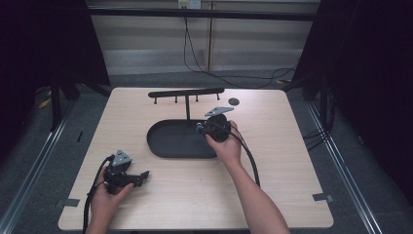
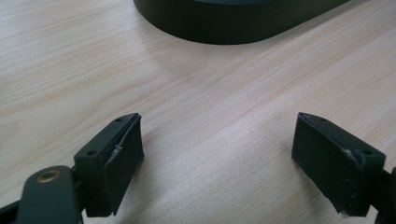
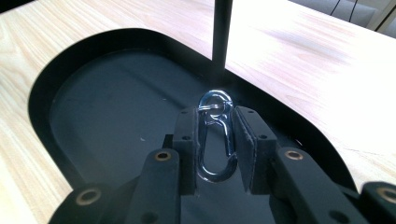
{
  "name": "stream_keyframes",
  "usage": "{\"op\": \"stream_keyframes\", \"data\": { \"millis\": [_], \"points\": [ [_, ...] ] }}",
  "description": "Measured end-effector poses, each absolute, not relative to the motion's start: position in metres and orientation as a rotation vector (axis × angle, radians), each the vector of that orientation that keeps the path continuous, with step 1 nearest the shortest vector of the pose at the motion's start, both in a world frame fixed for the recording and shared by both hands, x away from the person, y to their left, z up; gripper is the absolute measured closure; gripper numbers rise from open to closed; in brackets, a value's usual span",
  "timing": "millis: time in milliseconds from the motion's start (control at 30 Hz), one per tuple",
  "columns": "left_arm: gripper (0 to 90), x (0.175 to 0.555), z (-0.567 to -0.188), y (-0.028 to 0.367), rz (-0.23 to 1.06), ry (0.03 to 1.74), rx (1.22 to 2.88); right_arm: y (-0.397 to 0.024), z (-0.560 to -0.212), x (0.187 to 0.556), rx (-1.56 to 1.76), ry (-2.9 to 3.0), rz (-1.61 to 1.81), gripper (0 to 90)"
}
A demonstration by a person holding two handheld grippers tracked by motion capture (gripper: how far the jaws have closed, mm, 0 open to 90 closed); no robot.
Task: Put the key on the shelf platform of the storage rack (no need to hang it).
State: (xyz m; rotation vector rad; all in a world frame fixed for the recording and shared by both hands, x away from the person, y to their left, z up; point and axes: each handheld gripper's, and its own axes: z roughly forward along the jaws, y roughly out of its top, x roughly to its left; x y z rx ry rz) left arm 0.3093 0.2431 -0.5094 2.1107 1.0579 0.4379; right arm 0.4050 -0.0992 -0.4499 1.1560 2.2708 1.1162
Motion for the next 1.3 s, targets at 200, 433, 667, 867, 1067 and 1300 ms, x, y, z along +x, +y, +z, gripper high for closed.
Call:
{"op": "stream_keyframes", "data": {
  "millis": [200,433,667,867,1067,1300],
  "points": [
    [16.3,0.309,-0.509,0.243,0.437,1.057,2.112,-0.096,-0.457,0.406,1.162,2.277,1.102,71.5],
    [16.2,0.309,-0.509,0.243,0.436,1.054,2.112,-0.093,-0.468,0.407,1.175,2.296,1.086,71.4],
    [16.2,0.309,-0.509,0.243,0.436,1.051,2.12,-0.091,-0.481,0.405,1.19,2.312,1.063,71.4],
    [16.2,0.309,-0.509,0.243,0.436,1.051,2.119,-0.092,-0.483,0.405,1.19,2.315,1.056,71.4],
    [16.2,0.309,-0.509,0.243,0.436,1.054,2.112,-0.092,-0.488,0.404,1.192,2.323,1.047,71.3],
    [16.2,0.309,-0.509,0.243,0.436,1.054,2.113,-0.092,-0.492,0.403,1.2,2.33,1.037,71.3]
  ]
}}
